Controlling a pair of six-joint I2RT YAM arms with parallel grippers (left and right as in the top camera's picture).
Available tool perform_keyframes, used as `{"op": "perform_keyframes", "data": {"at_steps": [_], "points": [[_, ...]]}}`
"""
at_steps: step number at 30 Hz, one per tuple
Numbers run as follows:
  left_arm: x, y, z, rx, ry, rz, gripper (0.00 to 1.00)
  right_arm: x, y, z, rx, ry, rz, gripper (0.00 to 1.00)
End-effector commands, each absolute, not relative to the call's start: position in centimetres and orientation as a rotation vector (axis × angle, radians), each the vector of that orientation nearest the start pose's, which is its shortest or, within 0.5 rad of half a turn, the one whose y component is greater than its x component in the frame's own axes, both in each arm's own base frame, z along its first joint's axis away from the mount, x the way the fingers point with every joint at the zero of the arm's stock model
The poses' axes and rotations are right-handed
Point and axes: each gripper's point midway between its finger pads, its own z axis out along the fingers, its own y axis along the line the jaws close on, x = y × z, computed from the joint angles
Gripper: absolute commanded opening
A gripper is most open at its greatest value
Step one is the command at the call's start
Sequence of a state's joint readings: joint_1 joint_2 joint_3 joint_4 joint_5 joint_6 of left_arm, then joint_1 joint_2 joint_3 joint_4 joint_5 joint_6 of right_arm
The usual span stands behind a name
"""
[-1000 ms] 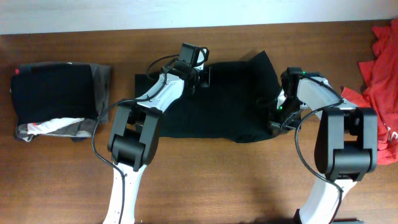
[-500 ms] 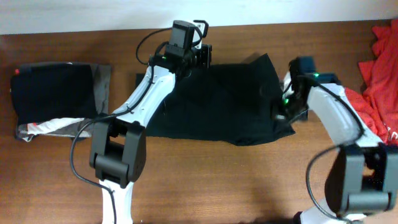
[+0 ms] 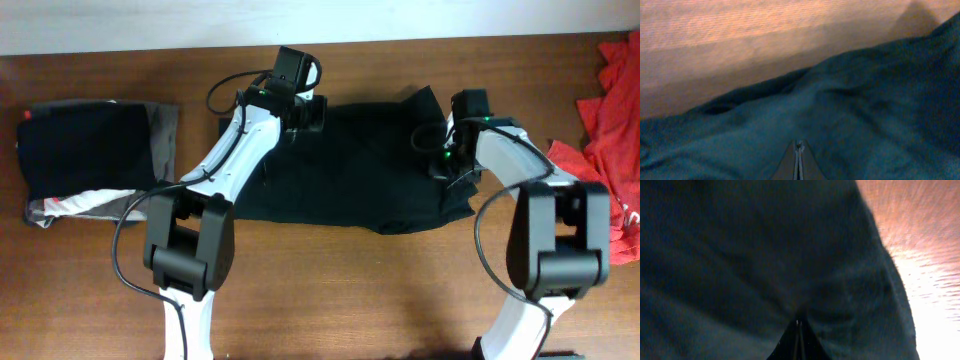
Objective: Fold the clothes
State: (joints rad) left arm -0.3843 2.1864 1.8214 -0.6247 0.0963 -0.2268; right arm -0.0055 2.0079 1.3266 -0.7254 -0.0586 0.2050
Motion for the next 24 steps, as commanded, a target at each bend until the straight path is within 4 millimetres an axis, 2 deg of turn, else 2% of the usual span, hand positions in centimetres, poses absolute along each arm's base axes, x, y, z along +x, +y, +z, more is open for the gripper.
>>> {"op": "perform_keyframes", "data": {"at_steps": [1,5,10,14,16,18,19,20,21,22,24], "points": [[50.9,-21.0,8.8,0.234,2.609,-0.299,0.00,38.3,-0.2,-1.6,0.305,3.053,0.000,0.04],[50.3,-20.7,9.7,0.233,2.621,-0.294,0.00,34.5,-0.2,-1.8,0.325,3.209,-0.029,0.04],[50.1,-19.4,11.0,0.205,2.618,-0.271,0.00,30.7,-1.4,-1.1,0.490,3.330,-0.191,0.04],[49.6,-17.9,11.8,0.175,2.639,-0.256,0.00,29.3,-1.3,-0.8,0.505,3.382,-0.208,0.04],[49.2,-16.4,12.3,0.142,2.659,-0.243,0.02,29.0,-1.3,-0.7,0.499,3.396,-0.211,0.04],[48.2,-14.0,12.7,0.089,2.709,-0.218,0.17,28.9,-1.3,-0.7,0.485,3.401,-0.211,0.04],[47.8,-13.3,12.8,0.072,2.725,-0.210,0.20,28.9,-1.3,-0.7,0.485,3.401,-0.211,0.04],[47.1,-11.9,12.7,0.041,2.765,-0.194,0.30,28.9,-1.3,-0.7,0.486,3.401,-0.210,0.04],[46.3,-10.8,12.6,0.042,2.799,-0.175,0.49,29.0,-1.3,-0.7,0.486,3.401,-0.210,0.04],[45.7,-9.4,12.3,0.049,2.836,-0.153,0.56,29.0,-1.3,-0.7,0.486,3.401,-0.209,0.04],[44.9,-7.4,11.9,0.014,2.885,-0.141,0.58,29.0,-1.3,-0.7,0.487,3.401,-0.207,0.04]]}}
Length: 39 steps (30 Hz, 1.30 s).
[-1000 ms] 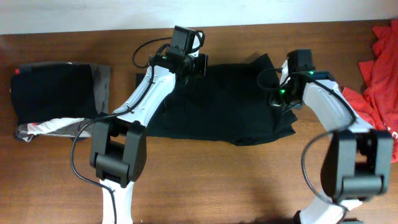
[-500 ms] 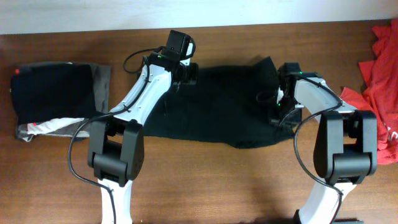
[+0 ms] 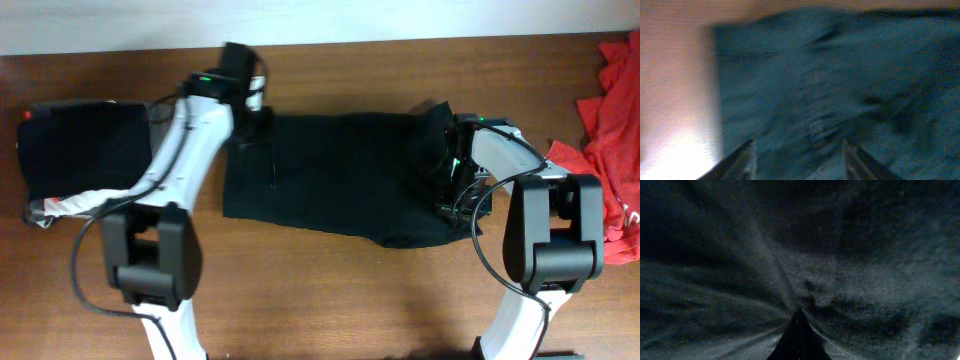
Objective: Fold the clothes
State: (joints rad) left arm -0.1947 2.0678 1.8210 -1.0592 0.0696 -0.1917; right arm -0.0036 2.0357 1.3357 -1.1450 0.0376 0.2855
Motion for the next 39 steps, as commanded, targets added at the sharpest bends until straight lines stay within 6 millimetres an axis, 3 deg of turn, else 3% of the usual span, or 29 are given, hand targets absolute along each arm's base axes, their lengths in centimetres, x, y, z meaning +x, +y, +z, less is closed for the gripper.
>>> {"op": "perform_keyframes", "data": {"at_steps": [1,6,13,32,35,37,39], "points": [[44.5,-6.5,11.6,-0.001,2.909,-0.157,0.60,29.0,-1.2,-0.7,0.487,3.401,-0.203,0.04],[43.2,-6.0,10.2,0.073,2.970,-0.400,0.64,29.0,-1.0,-0.7,0.491,3.400,-0.183,0.04],[41.8,-5.8,5.5,0.041,3.093,-0.416,0.68,29.0,-1.0,-0.8,0.492,3.402,-0.176,0.04],[39.8,-6.8,-2.7,0.043,3.293,-0.434,0.68,29.0,-1.0,-0.8,0.492,3.401,-0.177,0.04],[39.5,-7.5,-3.2,0.051,3.306,-0.469,0.56,29.0,-1.0,-0.8,0.492,3.401,-0.177,0.04],[39.4,-8.1,-3.1,0.060,3.305,-0.493,0.43,29.0,-1.0,-0.8,0.492,3.401,-0.176,0.04],[39.3,-8.4,-3.1,0.072,3.309,-0.492,0.37,29.0,-1.0,-0.8,0.492,3.401,-0.176,0.04]]}}
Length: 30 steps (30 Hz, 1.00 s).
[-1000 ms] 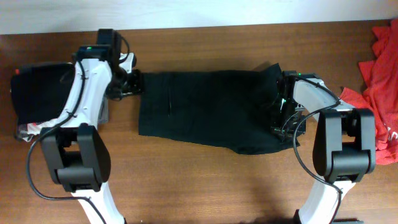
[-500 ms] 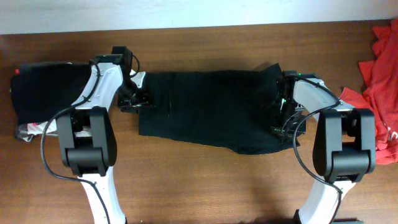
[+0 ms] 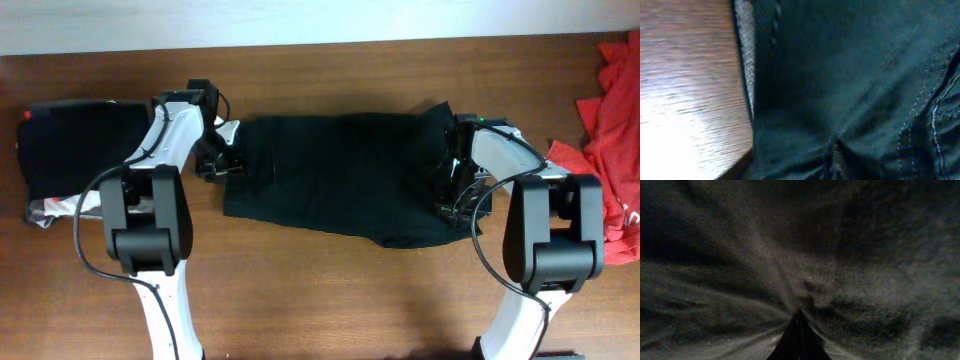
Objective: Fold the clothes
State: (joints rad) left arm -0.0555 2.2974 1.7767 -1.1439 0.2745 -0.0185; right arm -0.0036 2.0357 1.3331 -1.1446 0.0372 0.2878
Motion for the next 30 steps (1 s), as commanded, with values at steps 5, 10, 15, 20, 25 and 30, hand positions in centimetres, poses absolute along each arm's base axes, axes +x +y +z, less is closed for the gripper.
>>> {"op": "perform_keyframes", "data": {"at_steps": [5,10,15,20,25,30], "points": [[39.2,-8.3,-3.1,0.075,3.313,-0.486,0.09,29.1,-1.0,-0.8,0.492,3.399,-0.174,0.04],[39.3,-8.1,-2.3,0.072,3.322,-0.468,0.01,30.9,0.0,1.3,0.434,3.345,-0.055,0.04],[40.6,-8.1,0.3,0.079,3.297,-0.454,0.01,34.4,1.7,7.9,0.330,3.195,0.145,0.04],[42.3,-8.5,3.8,0.102,3.244,-0.450,0.01,36.1,4.3,13.9,0.279,3.064,0.393,0.04],[43.4,-9.1,7.1,0.125,3.198,-0.453,0.01,35.8,7.4,14.7,0.249,3.036,0.651,0.04],[43.9,-10.1,9.7,0.169,3.161,-0.450,0.01,35.0,10.8,12.1,0.119,3.056,0.690,0.04]]}}
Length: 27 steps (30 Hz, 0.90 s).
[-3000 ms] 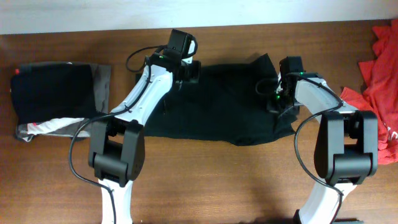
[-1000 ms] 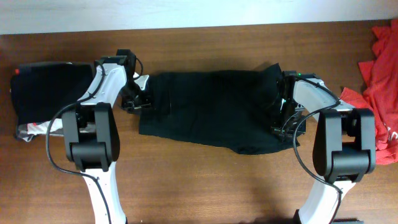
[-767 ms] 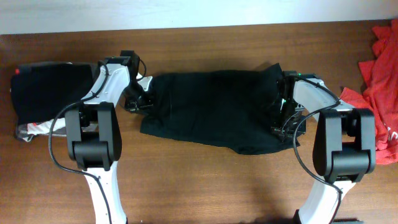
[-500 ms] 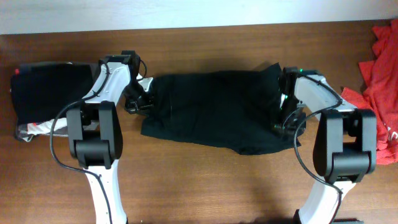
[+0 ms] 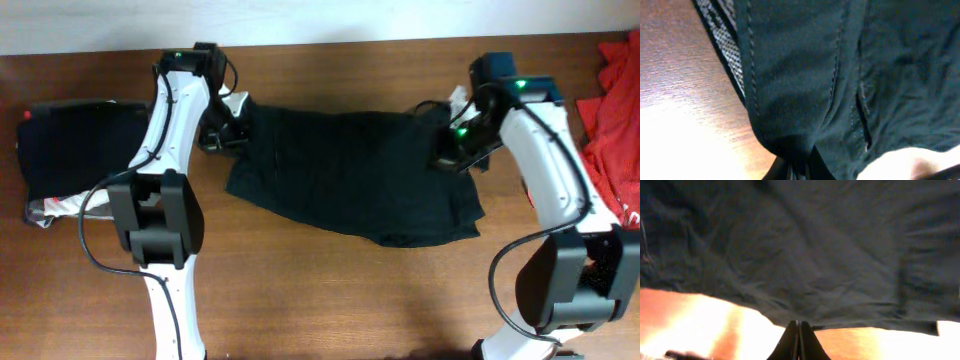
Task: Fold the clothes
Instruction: 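Hold the left end and fold the right half leftward with the right gripper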
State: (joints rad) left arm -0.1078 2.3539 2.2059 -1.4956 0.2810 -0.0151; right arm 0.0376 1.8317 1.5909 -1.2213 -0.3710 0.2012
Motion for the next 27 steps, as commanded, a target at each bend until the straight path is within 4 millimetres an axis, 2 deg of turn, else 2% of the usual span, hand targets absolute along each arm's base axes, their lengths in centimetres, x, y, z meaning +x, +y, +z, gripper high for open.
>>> {"op": "perform_keyframes", "data": {"at_steps": [1,8,13,17,20,22,25,27], "points": [[44.0,-10.3,10.1,0.177,3.154,-0.449,0.01,34.8,11.6,11.4,0.099,3.061,0.692,0.04],[43.8,-11.3,12.5,0.214,3.128,-0.448,0.01,33.1,17.9,5.3,0.035,3.044,0.792,0.04],[43.5,-11.3,13.9,0.214,3.123,-0.462,0.01,31.5,20.1,1.5,0.061,3.064,0.805,0.04],[43.5,-11.9,14.8,0.216,3.104,-0.513,0.01,30.4,21.2,-0.2,0.005,3.090,0.796,0.04],[43.5,-11.9,15.2,0.217,3.099,-0.513,0.01,30.2,21.8,-0.5,-0.019,3.090,0.811,0.04],[43.4,-11.9,15.2,0.217,3.100,-0.513,0.01,30.6,22.2,0.5,-0.034,3.072,0.849,0.04],[43.4,-11.9,15.2,0.217,3.103,-0.514,0.01,32.4,22.5,3.6,-0.075,3.007,0.913,0.04],[43.4,-11.9,15.2,0.216,3.104,-0.513,0.01,34.4,22.1,6.3,-0.091,2.948,0.911,0.04]]}}
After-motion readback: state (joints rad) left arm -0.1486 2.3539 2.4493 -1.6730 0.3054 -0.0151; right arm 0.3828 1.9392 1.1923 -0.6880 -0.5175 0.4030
